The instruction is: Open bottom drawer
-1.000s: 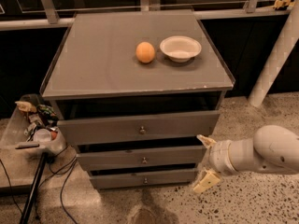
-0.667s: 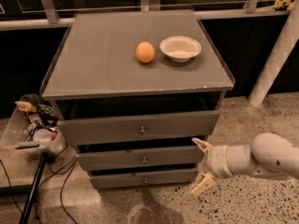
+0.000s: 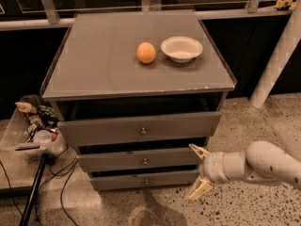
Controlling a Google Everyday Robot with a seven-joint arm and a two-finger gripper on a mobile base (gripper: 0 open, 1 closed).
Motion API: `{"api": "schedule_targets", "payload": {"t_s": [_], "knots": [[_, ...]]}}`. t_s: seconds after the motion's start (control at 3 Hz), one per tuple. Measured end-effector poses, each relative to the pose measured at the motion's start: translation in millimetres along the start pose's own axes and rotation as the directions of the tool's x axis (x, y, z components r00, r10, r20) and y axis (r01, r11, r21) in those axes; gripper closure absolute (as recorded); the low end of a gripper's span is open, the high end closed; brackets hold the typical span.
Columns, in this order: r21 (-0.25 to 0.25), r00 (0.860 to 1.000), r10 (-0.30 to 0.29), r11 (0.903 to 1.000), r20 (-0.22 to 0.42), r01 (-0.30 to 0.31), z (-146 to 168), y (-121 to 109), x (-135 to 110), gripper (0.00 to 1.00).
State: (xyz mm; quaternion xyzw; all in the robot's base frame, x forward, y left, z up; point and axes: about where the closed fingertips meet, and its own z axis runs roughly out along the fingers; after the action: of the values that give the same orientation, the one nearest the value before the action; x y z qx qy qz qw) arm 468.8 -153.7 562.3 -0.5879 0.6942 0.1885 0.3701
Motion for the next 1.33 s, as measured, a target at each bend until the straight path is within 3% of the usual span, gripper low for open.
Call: {"api": "schedule_targets", "payload": {"t_s": [0.67, 1.33], "knots": [[-0.005, 0.998, 0.055, 0.9984, -0.025, -0.056, 21, -3, 36, 0.00], [-0.050, 0.989, 0.102, 0.9929, -0.109, -0.108, 74, 7, 96, 0.00]]}}
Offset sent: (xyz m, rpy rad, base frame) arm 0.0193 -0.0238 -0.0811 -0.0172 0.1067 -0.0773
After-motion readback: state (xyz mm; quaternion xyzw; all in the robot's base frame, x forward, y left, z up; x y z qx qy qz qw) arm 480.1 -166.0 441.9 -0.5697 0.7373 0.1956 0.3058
